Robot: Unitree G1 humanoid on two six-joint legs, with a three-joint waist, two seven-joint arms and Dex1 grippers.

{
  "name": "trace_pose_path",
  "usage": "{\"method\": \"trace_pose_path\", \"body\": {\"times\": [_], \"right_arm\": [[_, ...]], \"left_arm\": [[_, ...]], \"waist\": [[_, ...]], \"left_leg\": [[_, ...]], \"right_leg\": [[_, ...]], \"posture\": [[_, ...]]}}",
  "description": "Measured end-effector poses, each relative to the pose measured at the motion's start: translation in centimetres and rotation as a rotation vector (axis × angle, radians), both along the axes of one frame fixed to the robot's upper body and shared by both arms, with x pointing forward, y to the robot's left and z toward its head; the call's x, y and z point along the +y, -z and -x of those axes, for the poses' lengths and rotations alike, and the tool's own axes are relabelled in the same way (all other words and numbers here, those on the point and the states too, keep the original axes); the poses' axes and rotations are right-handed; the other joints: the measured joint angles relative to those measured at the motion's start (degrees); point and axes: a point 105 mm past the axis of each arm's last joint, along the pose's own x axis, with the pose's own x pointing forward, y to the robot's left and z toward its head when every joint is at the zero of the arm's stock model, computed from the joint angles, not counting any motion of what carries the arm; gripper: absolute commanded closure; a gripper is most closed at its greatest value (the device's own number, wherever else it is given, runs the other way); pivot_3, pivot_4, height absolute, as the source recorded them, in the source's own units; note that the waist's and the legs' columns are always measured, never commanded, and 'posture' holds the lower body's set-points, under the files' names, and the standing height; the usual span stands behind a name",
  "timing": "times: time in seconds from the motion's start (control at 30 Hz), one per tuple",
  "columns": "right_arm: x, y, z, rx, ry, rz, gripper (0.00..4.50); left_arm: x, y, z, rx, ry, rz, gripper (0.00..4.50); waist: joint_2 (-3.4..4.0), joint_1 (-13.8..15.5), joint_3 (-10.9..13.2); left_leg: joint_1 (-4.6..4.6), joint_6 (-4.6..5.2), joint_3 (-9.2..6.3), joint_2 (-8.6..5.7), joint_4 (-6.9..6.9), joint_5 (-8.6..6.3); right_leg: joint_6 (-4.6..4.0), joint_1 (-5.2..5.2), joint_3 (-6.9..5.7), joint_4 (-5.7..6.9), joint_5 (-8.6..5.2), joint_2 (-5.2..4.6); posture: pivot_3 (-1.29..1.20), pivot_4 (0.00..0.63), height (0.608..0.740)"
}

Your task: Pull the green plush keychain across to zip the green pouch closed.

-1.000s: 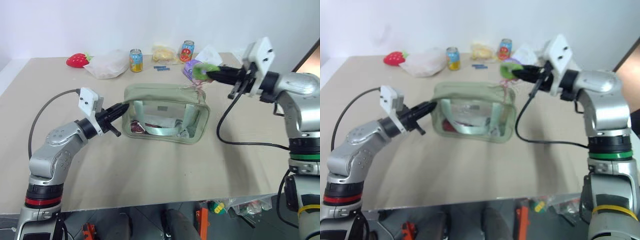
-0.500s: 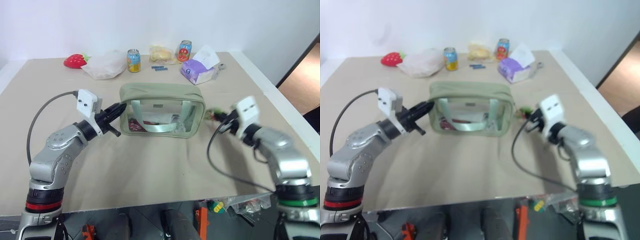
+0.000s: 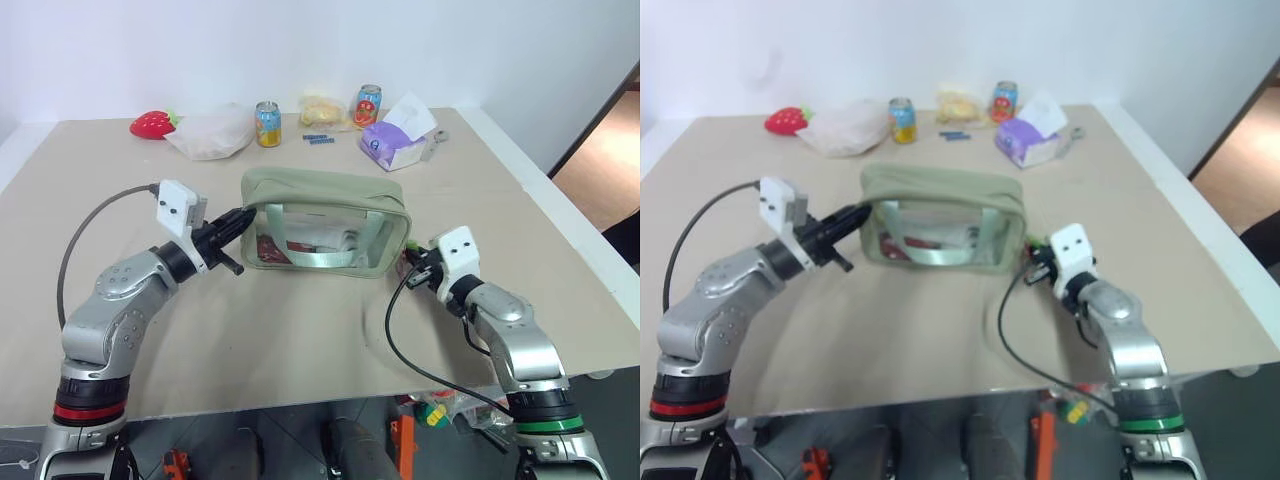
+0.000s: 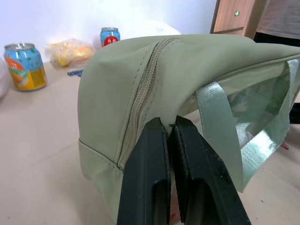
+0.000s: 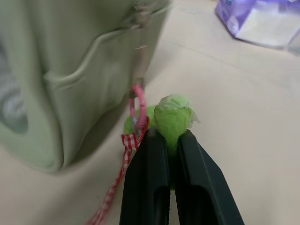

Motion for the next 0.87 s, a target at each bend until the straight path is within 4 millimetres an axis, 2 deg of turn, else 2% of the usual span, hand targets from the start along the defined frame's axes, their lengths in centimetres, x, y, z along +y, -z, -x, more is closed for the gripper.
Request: {"method": "trace_pose_path", "body": {"times": [0.1,0.33,0.43,0.5,0.53,0.6,0.67,0.73,0.87], "right_arm": [[-0.4,-1.5,0.4,-0.002,-0.044,-0.046,2.5],[-2.0,-8.4,2.8,-0.132,-0.203,-0.089,0.07],[-2.2,-9.1,3.8,-0.126,-0.238,-0.097,0.03],[-2.3,-8.5,4.4,-0.094,-0.248,-0.105,0.03],[-2.1,-7.8,4.8,-0.071,-0.255,-0.102,0.03],[-1.5,-5.1,6.4,-0.008,-0.268,-0.056,0.03],[-1.0,-4.1,6.7,0.002,-0.271,-0.053,0.03],[-0.2,-3.6,7.0,-0.018,-0.279,-0.058,0.03],[-0.2,-2.8,7.2,-0.054,-0.243,-0.052,0.03]], "left_arm": [[0.3,0.0,0.3,0.007,0.022,-0.014,2.48],[3.0,-2.2,0.9,-0.019,0.02,0.054,0.07],[4.6,-2.7,1.1,-0.036,-0.028,0.066,0.02],[5.4,-1.8,1.4,-0.023,-0.072,0.053,0.02],[6.0,-0.9,1.6,-0.012,-0.108,0.03,0.02],[7.2,3.1,2.6,0.054,-0.201,-0.074,0.02],[7.2,4.7,2.8,0.077,-0.232,-0.12,0.02],[6.8,5.4,2.9,0.061,-0.253,-0.145,0.02],[6.2,6.5,3.5,0.032,-0.278,-0.173,0.02]], "waist": [[0.01,0.0,0.0],[0.0,0.0,0.0],[0.0,0.0,0.0],[0.0,0.0,0.0],[-0.01,0.0,0.0],[-0.03,0.0,-0.1],[-0.04,0.1,0.0],[-0.05,0.2,-0.1],[-0.1,0.1,-0.1]], "left_leg": [[-0.03,0.0,0.0,-0.01,-0.01,0.0],[0.0,0.02,-0.02,0.02,-0.07,-0.01],[0.03,0.02,-0.02,0.02,-0.09,-0.01],[0.04,0.02,0.01,0.01,-0.12,-0.01],[0.05,0.01,0.01,0.01,-0.15,-0.01],[0.11,0.02,0.05,0.01,-0.31,-0.03],[0.0,0.01,0.03,0.0,-0.3,-0.02],[0.02,0.0,0.03,0.01,-0.22,-0.01],[0.07,0.0,0.11,0.0,-0.11,0.0]], "right_leg": [[0.0,-0.02,0.0,-0.01,0.0,-0.01],[-0.07,-0.02,-0.03,-0.04,-0.05,0.02],[-0.17,0.0,-0.03,-0.04,-0.11,0.02],[-0.17,0.01,-0.01,-0.07,-0.11,0.0],[-0.17,0.0,0.0,-0.08,-0.13,-0.01],[-0.12,-0.01,0.04,-0.09,-0.17,-0.04],[-0.14,-0.11,0.03,-0.09,-0.19,-0.03],[-0.16,-0.06,0.02,-0.08,-0.19,-0.03],[-0.17,0.0,0.08,-0.13,-0.2,-0.04]], "posture": [[0.0,0.15,0.74],[0.0,0.15,0.74],[0.0,0.15,0.74],[0.0,0.15,0.74],[0.0,0.15,0.74],[0.0,0.15,0.74],[0.0,0.15,0.74],[0.0,0.15,0.74],[0.0,0.15,0.74]]}}
